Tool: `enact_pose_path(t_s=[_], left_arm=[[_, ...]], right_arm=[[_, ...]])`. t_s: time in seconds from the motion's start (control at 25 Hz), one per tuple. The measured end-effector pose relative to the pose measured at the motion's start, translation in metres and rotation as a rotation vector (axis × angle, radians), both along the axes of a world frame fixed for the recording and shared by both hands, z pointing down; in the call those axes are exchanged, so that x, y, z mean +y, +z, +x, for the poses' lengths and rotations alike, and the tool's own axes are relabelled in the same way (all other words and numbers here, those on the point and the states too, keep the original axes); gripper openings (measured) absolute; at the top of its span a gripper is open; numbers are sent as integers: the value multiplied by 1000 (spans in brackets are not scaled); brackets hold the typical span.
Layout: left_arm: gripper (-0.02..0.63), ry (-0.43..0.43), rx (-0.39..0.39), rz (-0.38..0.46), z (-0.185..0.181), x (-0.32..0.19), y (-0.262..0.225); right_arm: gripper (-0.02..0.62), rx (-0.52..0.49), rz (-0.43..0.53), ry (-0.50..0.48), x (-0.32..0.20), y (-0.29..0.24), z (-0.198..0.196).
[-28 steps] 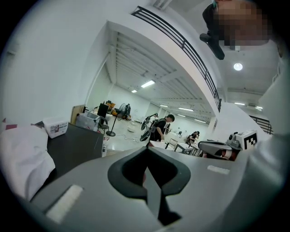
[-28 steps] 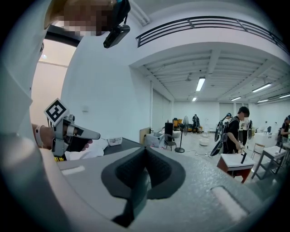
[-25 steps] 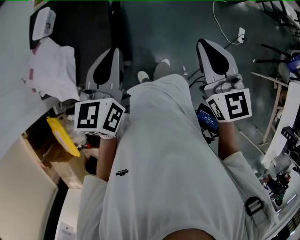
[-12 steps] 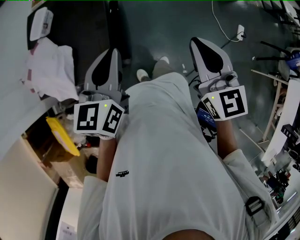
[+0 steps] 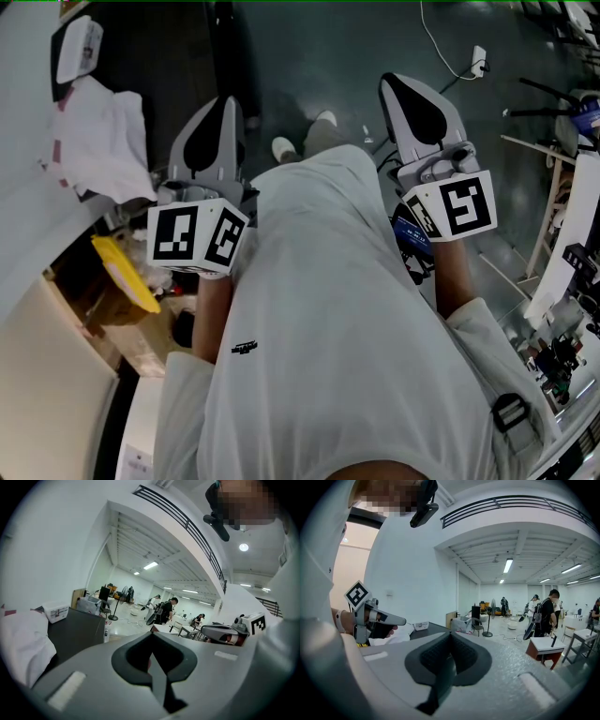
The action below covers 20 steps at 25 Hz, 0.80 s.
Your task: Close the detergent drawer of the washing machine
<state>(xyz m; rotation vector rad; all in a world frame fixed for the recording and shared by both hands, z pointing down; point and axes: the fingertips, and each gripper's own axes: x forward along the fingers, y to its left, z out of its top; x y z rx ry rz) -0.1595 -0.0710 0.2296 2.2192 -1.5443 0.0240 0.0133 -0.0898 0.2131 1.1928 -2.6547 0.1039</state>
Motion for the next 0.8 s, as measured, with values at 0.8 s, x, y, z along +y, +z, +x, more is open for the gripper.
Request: enact_pose_path(t_s=[0.8], left_arm=[[19, 7, 3, 0, 10, 13, 2]], right_arm=[[-6, -12, 6, -12, 11, -2, 3]])
